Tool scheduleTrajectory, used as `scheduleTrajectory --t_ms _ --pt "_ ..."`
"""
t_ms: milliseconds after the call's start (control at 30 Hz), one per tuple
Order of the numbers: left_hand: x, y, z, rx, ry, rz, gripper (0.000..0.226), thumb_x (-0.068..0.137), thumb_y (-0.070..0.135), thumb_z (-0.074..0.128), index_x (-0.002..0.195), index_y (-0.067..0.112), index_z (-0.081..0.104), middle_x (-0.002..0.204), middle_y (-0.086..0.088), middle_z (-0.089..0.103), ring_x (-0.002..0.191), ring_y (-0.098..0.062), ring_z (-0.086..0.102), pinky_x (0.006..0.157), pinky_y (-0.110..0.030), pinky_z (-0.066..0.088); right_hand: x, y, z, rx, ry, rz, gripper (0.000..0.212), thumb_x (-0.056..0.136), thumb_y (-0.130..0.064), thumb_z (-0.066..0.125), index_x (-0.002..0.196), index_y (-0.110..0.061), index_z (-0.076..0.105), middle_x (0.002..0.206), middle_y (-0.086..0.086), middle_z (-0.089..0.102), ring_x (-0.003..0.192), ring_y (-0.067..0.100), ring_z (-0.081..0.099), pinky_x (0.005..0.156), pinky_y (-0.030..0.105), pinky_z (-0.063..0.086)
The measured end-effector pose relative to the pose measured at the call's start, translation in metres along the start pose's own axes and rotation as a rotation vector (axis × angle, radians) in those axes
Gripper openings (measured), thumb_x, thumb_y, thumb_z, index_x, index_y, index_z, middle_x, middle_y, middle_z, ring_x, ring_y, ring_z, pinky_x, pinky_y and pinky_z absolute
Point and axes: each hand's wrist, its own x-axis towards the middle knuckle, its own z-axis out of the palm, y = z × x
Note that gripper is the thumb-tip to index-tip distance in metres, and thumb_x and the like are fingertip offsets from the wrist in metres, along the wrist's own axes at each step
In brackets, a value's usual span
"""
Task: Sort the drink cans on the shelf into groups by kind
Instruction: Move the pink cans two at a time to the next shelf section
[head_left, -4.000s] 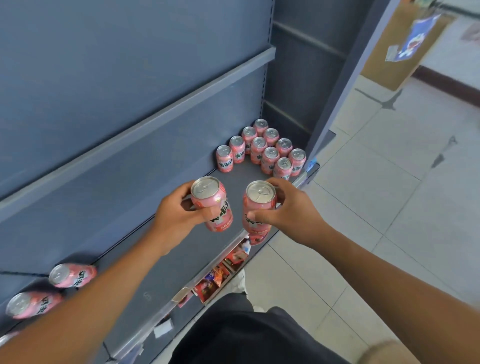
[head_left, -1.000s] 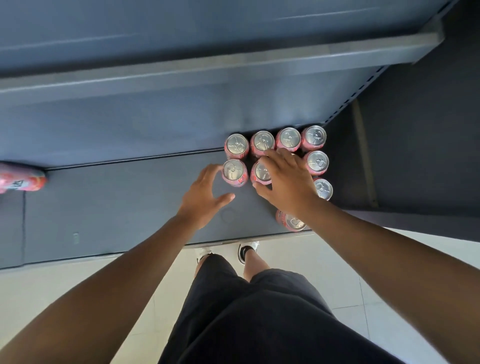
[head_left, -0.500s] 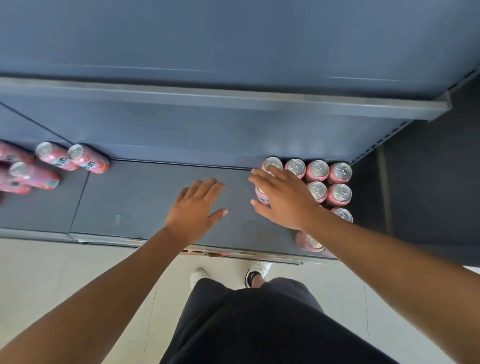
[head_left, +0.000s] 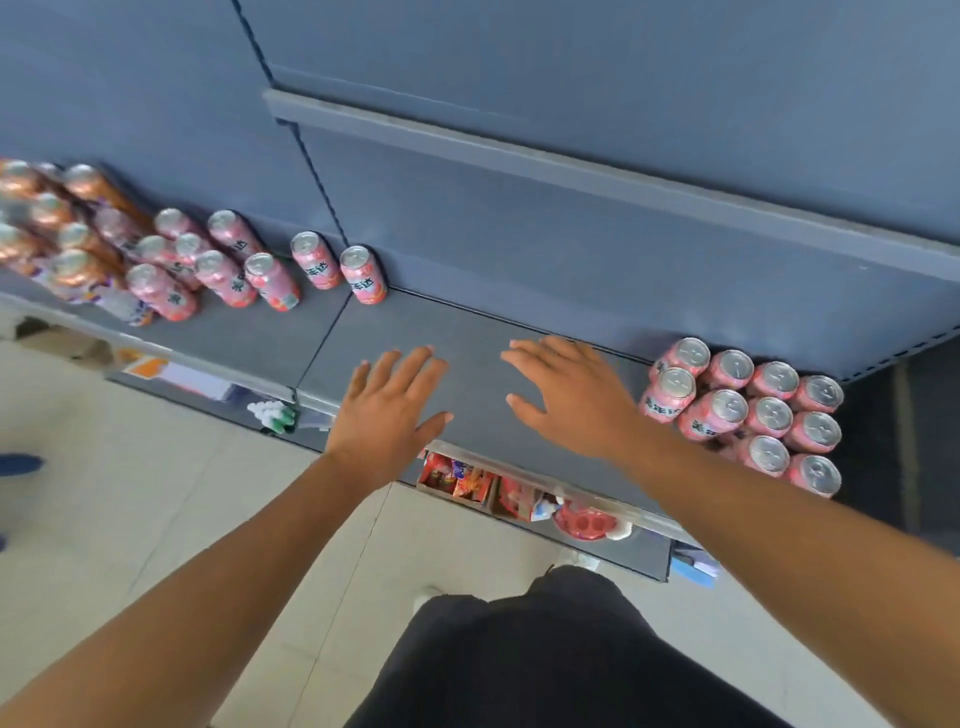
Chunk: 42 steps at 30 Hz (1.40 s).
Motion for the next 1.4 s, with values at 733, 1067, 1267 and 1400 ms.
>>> scheduleTrajectory --t_ms 733,1067,1267,1400 --pt "-0.121 -0.195 -0.032 0.041 -0.027 -0.434 0.064 0.095 0.059 0.044 0.150 0.030 0.030 0.159 -0.002 0.030 0.144 -0.036 0.029 0.114 -0.058 0.031 0.169 -0.211 0.045 0.071 -0.115 -0.154 0.053 0.098 -0.042 0.049 0.146 -0.021 0.042 0.158 -0.001 0.036 0.148 0.029 0.024 0.112 0.044 0.029" --pt "-0.038 -0.282 -0.037 0.098 -0.076 -0.493 0.061 0.092 0.053 0.059 0.144 0.026 0.041 0.150 -0.002 0.044 0.134 -0.040 0.043 0.105 -0.057 0.040 0.289 -0.200 0.066 0.102 -0.106 -0.144 0.049 0.091 -0.035 0.061 0.133 -0.012 0.054 0.146 0.006 0.051 0.136 0.035 0.042 0.104 0.049 0.041" --pt "0.003 -0.329 -0.039 0.130 -0.158 -0.509 0.063 0.094 0.054 0.057 0.146 0.025 0.039 0.151 -0.004 0.042 0.137 -0.041 0.040 0.108 -0.060 0.037 0.343 -0.191 0.072 0.095 -0.139 -0.108 0.049 0.091 -0.037 0.059 0.133 -0.012 0.053 0.144 0.005 0.052 0.134 0.032 0.041 0.099 0.047 0.043" --pt "0.025 -0.364 -0.033 0.105 -0.224 -0.471 0.064 0.097 0.055 0.048 0.151 0.024 0.034 0.158 -0.006 0.035 0.144 -0.041 0.031 0.113 -0.058 0.032 0.367 -0.196 0.082 0.104 -0.143 -0.052 0.049 0.090 -0.036 0.061 0.133 -0.012 0.055 0.144 0.003 0.052 0.134 0.032 0.044 0.098 0.046 0.044"
